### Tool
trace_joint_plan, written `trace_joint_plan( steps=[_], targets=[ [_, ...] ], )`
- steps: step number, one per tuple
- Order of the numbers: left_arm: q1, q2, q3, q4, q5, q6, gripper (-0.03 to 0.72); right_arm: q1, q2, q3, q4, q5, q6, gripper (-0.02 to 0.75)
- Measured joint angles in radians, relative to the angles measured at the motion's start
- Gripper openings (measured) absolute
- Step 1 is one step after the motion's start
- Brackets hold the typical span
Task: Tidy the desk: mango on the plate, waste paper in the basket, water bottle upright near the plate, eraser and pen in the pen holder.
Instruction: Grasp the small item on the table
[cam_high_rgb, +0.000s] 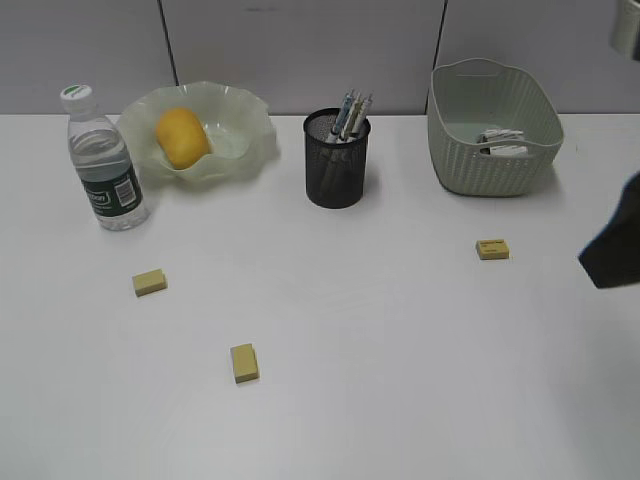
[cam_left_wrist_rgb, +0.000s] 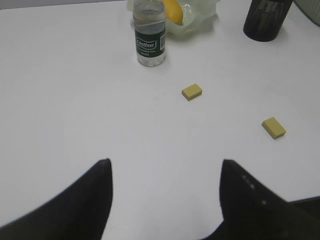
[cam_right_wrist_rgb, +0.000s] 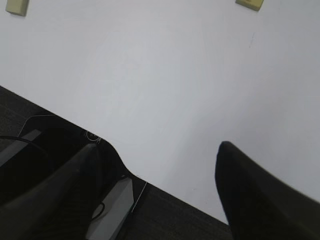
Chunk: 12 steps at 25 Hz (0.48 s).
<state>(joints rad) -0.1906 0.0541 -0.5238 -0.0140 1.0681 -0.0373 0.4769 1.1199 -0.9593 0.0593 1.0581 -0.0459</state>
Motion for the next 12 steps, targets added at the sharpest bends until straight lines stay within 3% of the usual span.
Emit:
trace_joint_plan(
  steps=[12],
  targets=[
    [0.000, 0.000, 0.000, -0.001, 0.000, 0.000, 0.494, 0.000, -0.514, 0.320, -0.003, -0.070, 0.009, 0.564]
  ],
)
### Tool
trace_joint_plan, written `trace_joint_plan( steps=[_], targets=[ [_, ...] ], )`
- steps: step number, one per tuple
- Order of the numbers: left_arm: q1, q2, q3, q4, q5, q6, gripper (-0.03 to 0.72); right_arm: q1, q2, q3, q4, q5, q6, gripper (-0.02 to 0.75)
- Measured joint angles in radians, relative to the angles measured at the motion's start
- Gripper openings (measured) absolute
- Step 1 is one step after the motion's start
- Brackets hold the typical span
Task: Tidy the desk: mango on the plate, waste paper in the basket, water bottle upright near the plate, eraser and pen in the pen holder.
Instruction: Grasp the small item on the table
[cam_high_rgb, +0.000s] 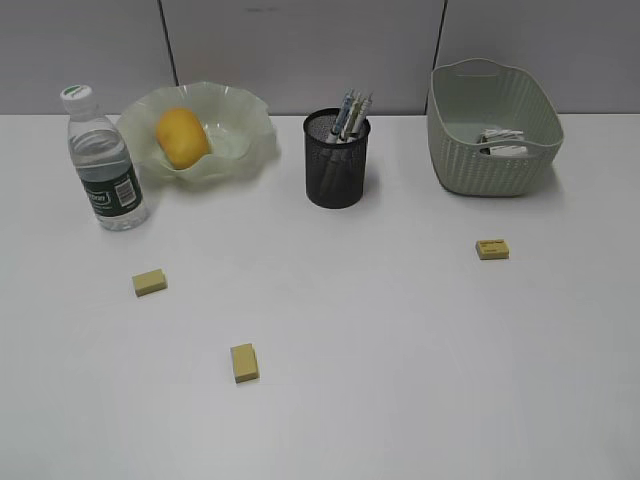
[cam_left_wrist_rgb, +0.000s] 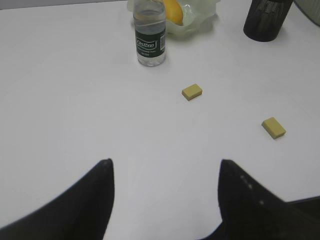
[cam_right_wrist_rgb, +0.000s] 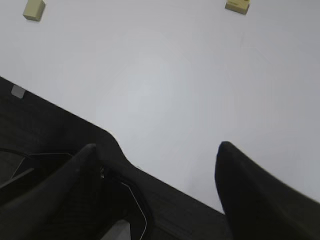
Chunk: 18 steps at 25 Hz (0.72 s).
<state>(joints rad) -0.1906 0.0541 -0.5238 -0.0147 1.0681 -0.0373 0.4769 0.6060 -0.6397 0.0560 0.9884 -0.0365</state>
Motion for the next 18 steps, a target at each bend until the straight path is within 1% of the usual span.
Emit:
trace_joint_plan(
  steps=[4, 8, 11, 18],
  targets=[
    [0.000, 0.000, 0.000, 0.000, 0.000, 0.000, 0.494, 0.000, -0.137, 0.063, -0.005, -0.004, 0.008, 0.564],
    [0.000, 0.000, 0.000, 0.000, 0.000, 0.000, 0.491, 0.000, -0.213, 0.104, -0.062, -0.002, 0.091, 0.564],
    [0.000, 0.000, 0.000, 0.000, 0.000, 0.000, 0.491, 0.000, -0.229, 0.110, -0.095, 0.008, 0.124, 0.564],
    [0.000, 0.000, 0.000, 0.000, 0.000, 0.000, 0.491, 0.000, -0.231, 0.134, -0.098, 0.050, 0.134, 0.564]
  ],
)
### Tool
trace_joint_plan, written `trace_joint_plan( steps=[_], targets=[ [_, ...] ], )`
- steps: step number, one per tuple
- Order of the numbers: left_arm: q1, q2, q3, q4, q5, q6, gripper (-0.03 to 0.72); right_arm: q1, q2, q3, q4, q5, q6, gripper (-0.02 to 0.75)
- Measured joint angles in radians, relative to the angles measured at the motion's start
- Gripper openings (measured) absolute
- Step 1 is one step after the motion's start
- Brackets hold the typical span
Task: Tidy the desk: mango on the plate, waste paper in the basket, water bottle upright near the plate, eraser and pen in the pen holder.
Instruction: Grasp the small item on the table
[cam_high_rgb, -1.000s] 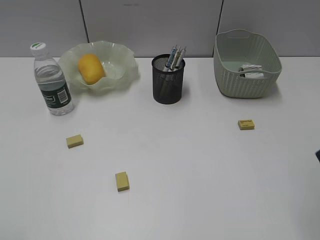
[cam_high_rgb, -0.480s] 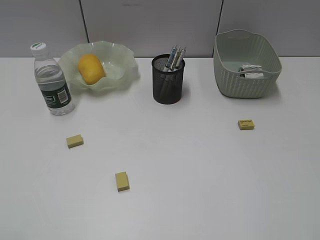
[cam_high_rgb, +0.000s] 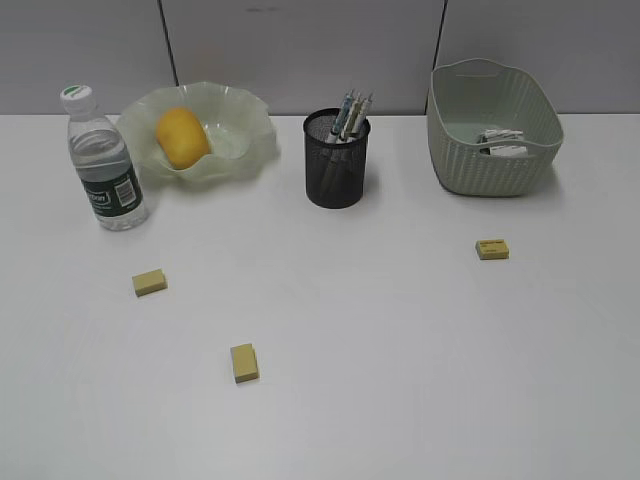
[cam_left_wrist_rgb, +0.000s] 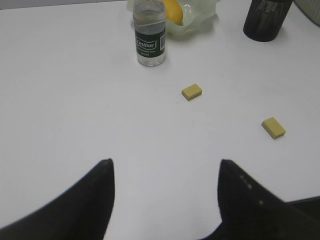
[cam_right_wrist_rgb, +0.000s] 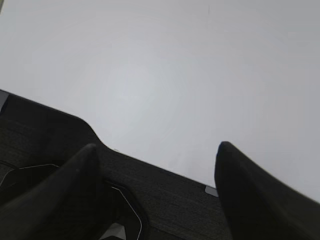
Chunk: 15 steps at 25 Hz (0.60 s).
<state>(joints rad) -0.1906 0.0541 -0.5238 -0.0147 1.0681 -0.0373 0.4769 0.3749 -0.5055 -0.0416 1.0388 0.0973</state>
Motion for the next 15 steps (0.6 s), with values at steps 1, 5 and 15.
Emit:
trace_joint_plan(
  steps=[1, 5, 15],
  targets=[
    [0.000, 0.000, 0.000, 0.000, 0.000, 0.000, 0.491, 0.000, 0.000, 0.000, 0.000, 0.000, 0.000, 0.564],
    [0.000, 0.000, 0.000, 0.000, 0.000, 0.000, 0.491, 0.000, 0.000, 0.000, 0.000, 0.000, 0.000, 0.564],
    [0.000, 0.061, -0.041, -0.003, -0.170, 0.000, 0.491, 0.000, 0.000, 0.000, 0.000, 0.000, 0.000, 0.564]
  ],
)
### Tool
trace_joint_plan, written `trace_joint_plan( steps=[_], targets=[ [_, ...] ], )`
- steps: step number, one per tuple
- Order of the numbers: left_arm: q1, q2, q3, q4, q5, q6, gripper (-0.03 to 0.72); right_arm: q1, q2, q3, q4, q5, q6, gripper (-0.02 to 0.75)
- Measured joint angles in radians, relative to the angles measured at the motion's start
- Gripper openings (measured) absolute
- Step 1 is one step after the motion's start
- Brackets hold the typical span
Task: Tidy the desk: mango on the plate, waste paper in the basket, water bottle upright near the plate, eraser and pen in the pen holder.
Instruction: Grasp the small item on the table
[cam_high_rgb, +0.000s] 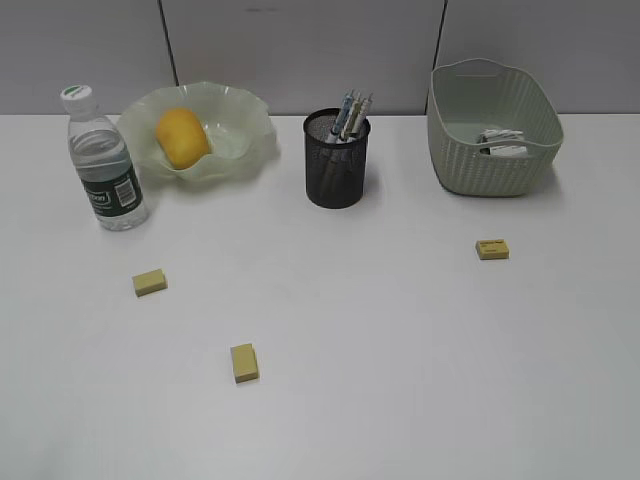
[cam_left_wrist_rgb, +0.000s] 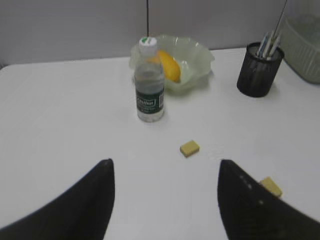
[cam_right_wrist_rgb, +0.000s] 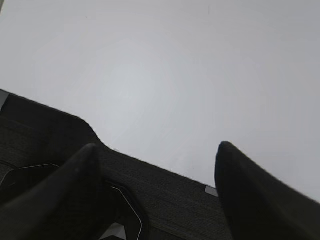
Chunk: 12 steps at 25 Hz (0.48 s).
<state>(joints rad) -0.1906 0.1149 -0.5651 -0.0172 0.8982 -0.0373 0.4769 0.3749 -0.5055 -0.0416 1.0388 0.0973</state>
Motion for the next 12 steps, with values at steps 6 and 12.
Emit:
trace_joint_plan(
  steps=[6, 12],
  targets=[
    [0.000, 0.224, -0.006, -0.044, -0.154, 0.000, 0.491, 0.000, 0.000, 0.000, 0.000, 0.001, 0.000, 0.526],
    [0.000, 0.531, -0.029, -0.094, -0.216, 0.084, 0.491, 0.000, 0.000, 0.000, 0.000, 0.001, 0.000, 0.505]
  ],
)
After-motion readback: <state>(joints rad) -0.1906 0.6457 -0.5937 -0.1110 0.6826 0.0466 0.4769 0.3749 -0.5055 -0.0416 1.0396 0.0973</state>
